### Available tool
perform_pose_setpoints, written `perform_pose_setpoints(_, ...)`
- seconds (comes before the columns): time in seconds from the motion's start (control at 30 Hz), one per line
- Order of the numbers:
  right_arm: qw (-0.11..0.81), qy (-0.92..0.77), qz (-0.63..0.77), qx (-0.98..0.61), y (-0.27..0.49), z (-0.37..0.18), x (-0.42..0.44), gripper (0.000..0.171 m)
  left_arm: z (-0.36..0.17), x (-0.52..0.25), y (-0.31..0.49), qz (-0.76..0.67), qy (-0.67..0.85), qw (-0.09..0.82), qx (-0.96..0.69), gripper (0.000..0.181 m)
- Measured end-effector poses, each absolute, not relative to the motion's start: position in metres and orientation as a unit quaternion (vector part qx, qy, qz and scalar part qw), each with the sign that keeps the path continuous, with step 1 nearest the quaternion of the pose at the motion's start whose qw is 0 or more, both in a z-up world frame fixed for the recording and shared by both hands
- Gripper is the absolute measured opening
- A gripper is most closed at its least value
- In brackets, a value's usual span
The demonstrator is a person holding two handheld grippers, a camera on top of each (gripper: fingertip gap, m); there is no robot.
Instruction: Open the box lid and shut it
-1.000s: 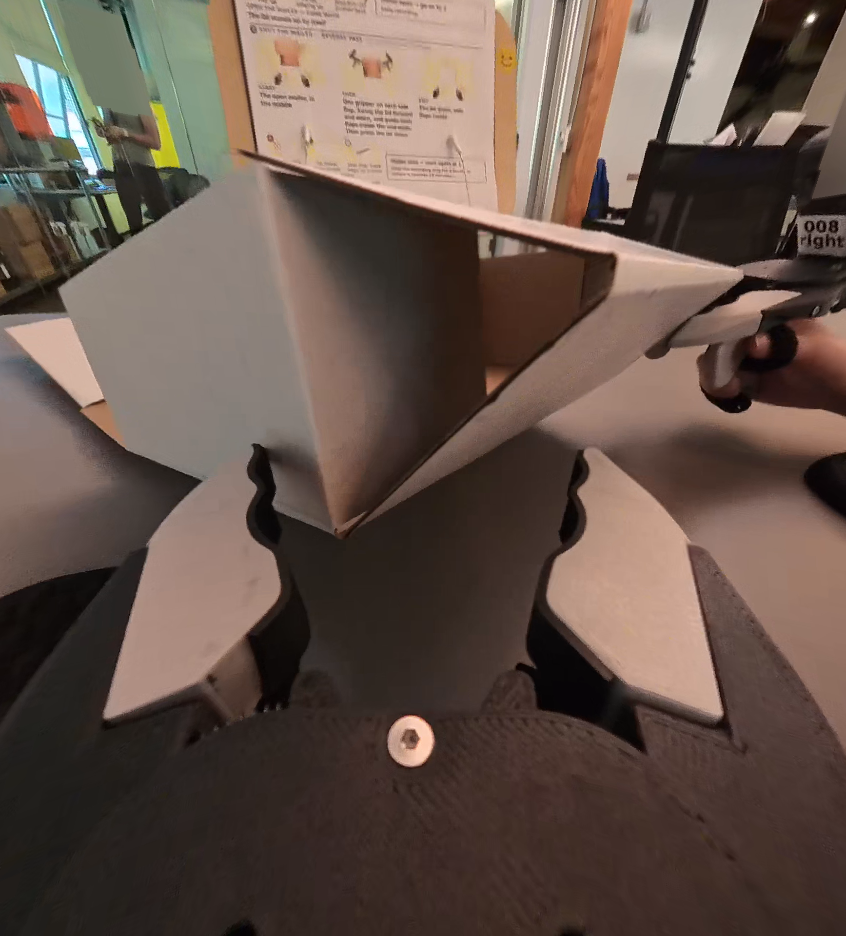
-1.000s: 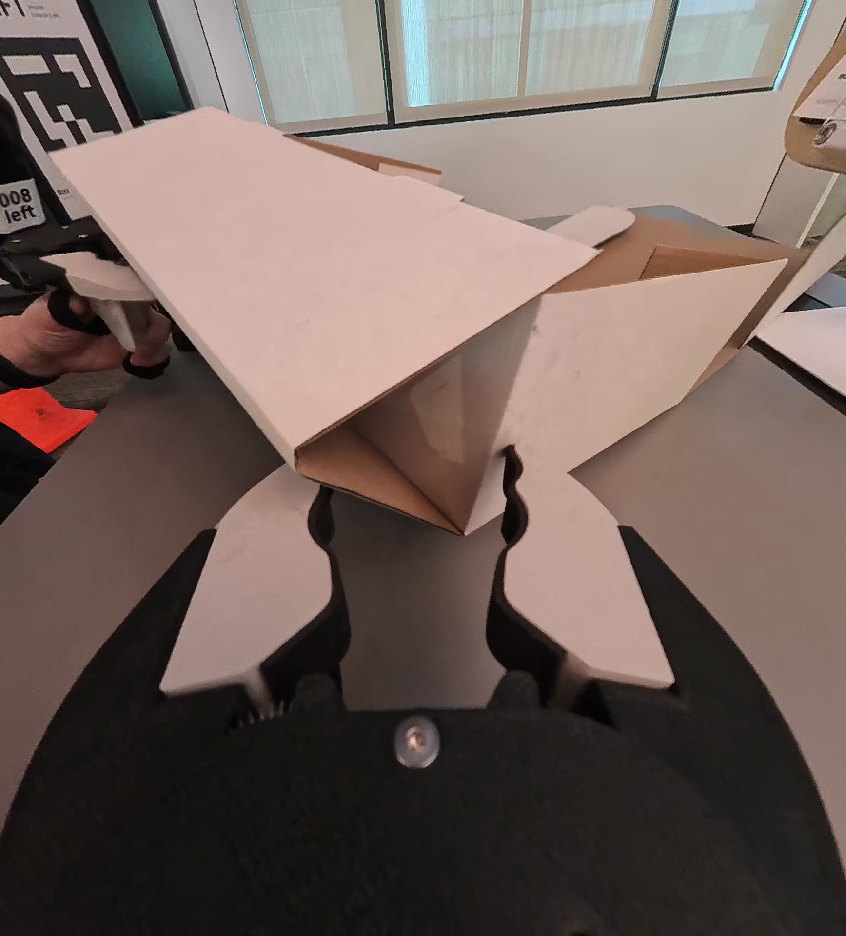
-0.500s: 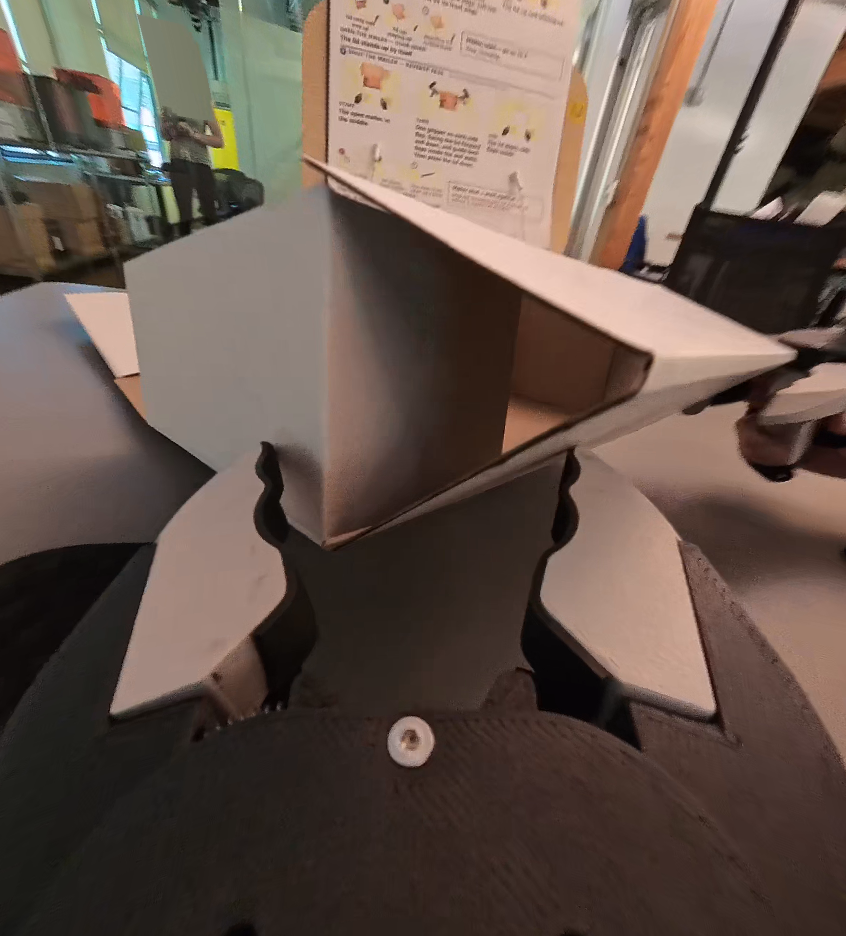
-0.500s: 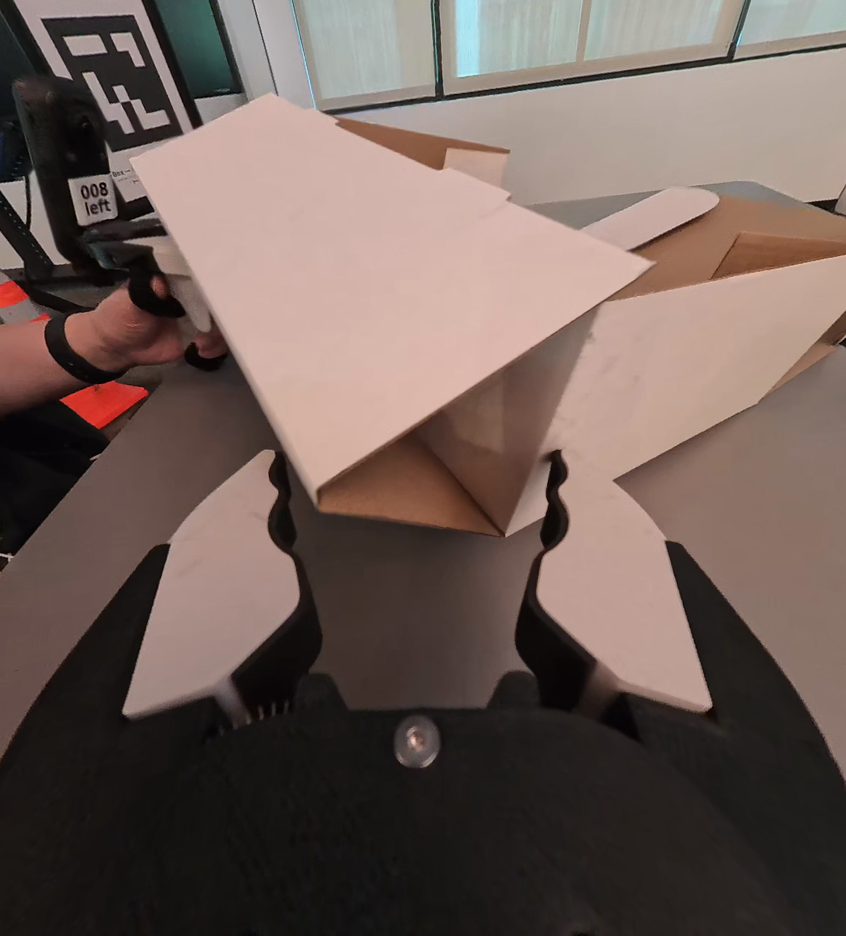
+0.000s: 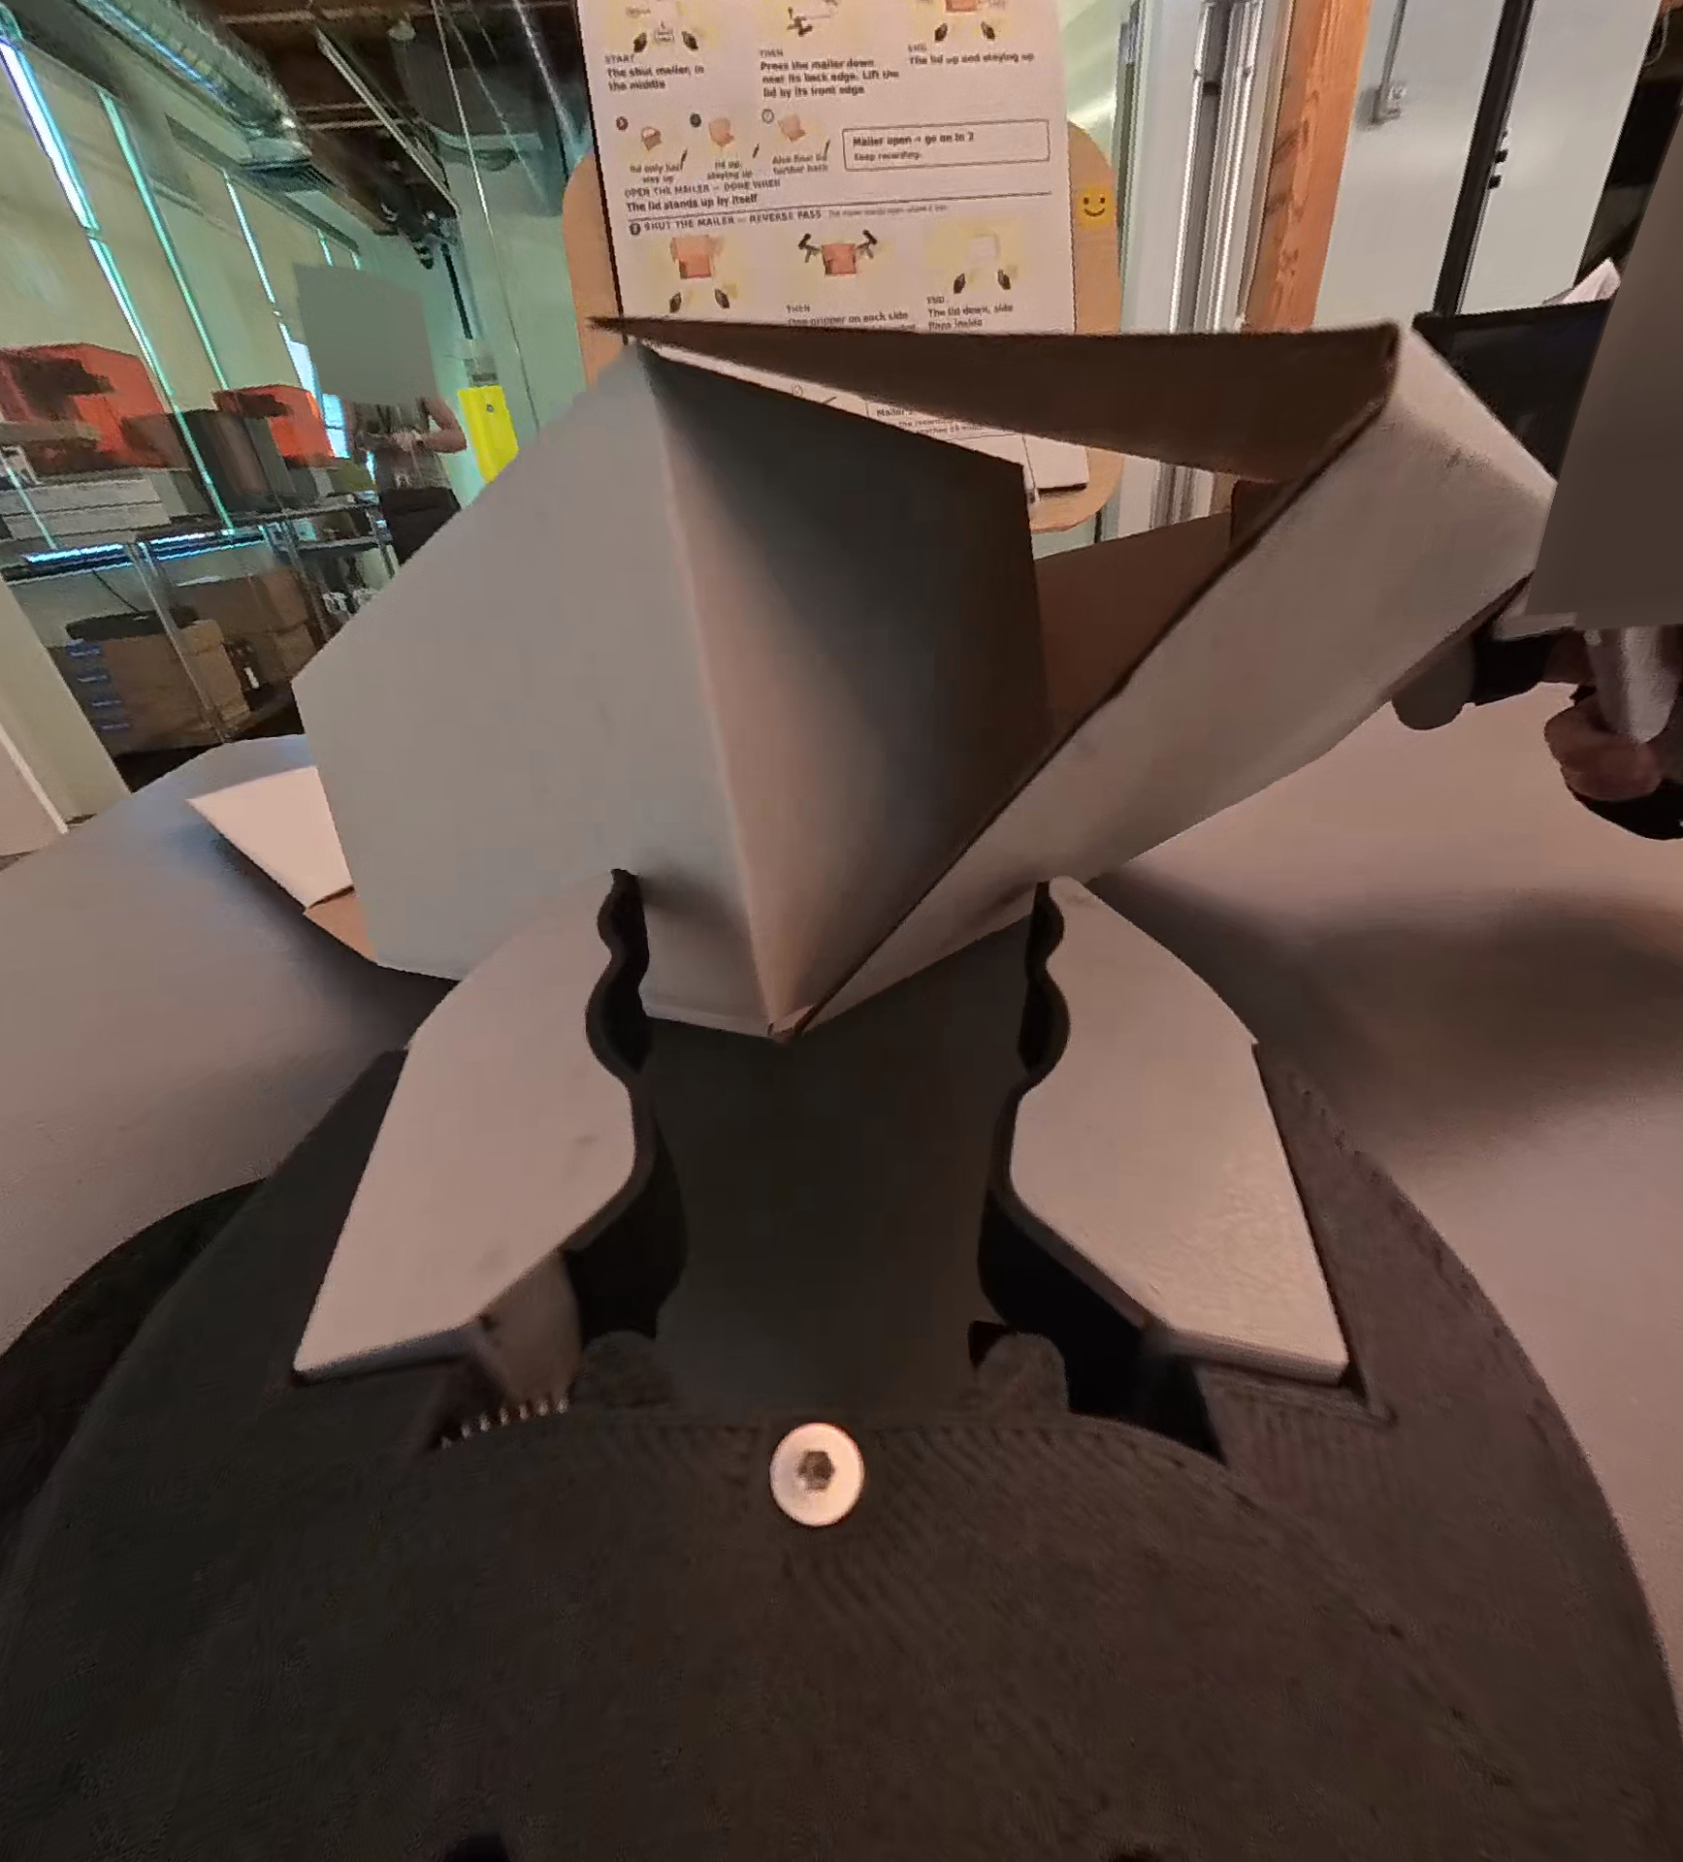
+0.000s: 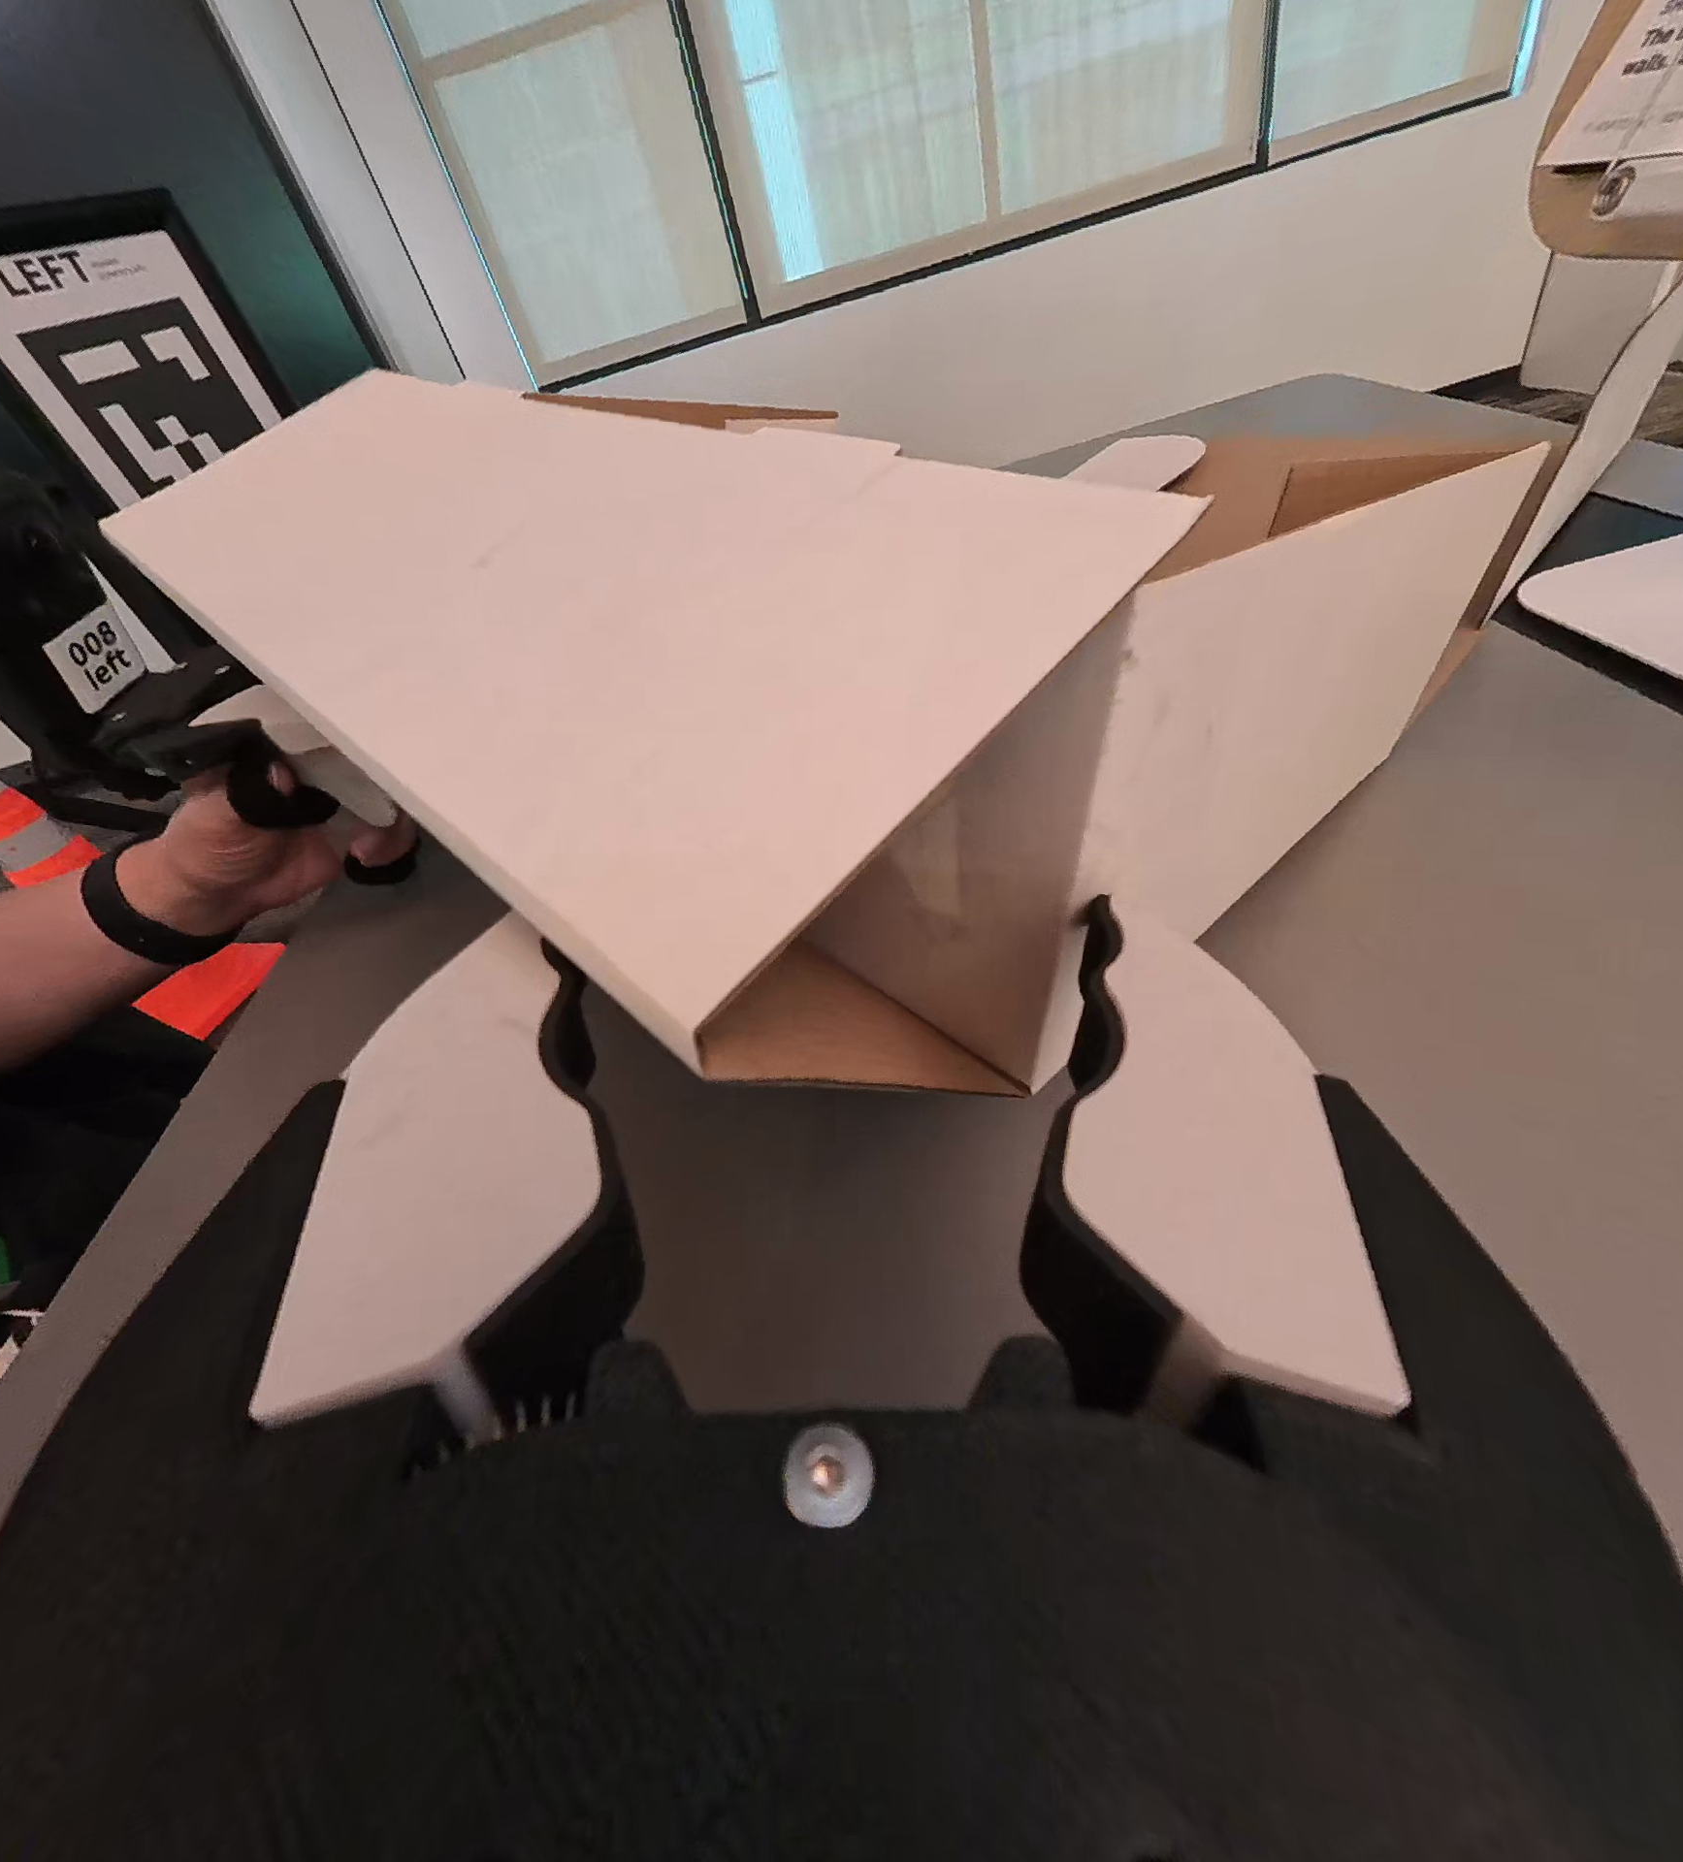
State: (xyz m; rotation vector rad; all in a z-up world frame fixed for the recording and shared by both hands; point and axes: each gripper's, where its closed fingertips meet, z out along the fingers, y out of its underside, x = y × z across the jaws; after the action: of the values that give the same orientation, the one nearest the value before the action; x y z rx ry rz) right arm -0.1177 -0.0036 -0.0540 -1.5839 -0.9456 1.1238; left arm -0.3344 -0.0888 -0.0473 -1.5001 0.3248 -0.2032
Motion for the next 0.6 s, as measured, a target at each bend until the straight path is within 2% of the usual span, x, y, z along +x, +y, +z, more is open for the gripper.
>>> perform_pose_setpoints(0.23,0.479,-0.409,0.434,-0.644,-0.004,-0.059,-0.114,0.089,-0.043,-0.331,-0.092,-0.111,0.125,0.725,-0.668,0.071)
perform_pose_setpoints(0.37,0.444,-0.422,0.475,-0.632,-0.016,-0.057,-0.115,0.086,-0.036,-0.333,-0.099,-0.143,0.096,0.743,-0.647,0.081)
perform_pose_setpoints(0.5,0.426,-0.409,0.503,-0.631,-0.019,-0.054,-0.116,0.089,-0.037,-0.334,-0.100,-0.139,0.103,0.737,-0.653,0.082)
perform_pose_setpoints(0.6,0.419,-0.426,0.490,-0.635,-0.024,-0.057,-0.120,0.100,-0.042,-0.328,-0.098,-0.130,0.118,0.723,-0.668,0.099)
